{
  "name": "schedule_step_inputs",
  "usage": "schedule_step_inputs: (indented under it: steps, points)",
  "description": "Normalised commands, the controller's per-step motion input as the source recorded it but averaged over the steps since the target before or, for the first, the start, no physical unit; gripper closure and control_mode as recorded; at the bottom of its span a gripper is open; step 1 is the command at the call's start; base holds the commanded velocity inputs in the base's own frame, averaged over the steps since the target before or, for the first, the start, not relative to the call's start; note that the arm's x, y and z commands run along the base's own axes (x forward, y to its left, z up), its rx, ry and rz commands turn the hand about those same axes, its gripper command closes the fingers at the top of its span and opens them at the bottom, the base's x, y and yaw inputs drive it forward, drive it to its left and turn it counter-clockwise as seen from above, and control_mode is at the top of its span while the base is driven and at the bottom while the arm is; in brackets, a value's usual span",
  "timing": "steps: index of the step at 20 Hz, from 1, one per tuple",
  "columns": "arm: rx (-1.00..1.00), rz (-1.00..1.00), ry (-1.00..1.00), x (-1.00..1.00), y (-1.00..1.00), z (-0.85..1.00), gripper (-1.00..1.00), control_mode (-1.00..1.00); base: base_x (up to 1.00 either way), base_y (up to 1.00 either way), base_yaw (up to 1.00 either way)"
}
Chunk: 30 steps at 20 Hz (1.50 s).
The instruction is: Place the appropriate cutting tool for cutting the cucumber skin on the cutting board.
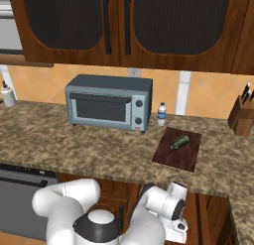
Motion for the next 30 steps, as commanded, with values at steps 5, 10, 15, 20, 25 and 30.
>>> schedule_step_inputs:
  steps: [5,10,15,20,25,30]
  points:
    - [0.03,0.02,0.09,-0.72,0.00,-0.11,-1.00,-1.00,0.00,0.00,0.00]
    - [0.05,0.02,0.13,-0.71,0.00,-0.13,-1.00,-1.00,0.00,0.00,0.00]
    - [0.02,0.00,0.13,-0.41,0.00,-0.03,-1.00,-1.00,0.00,0.00,0.00]
    - [0.01,0.00,0.01,0.32,0.02,0.15,-1.00,-1.00,0.00,0.00,0.00]
    - [0.03,0.08,0.00,0.65,0.02,0.30,-1.00,-1.00,0.00,0.00,0.00]
    - [0.00,0.10,0.00,0.27,-0.01,0.14,-1.00,-1.00,0.00,0.00,0.00]
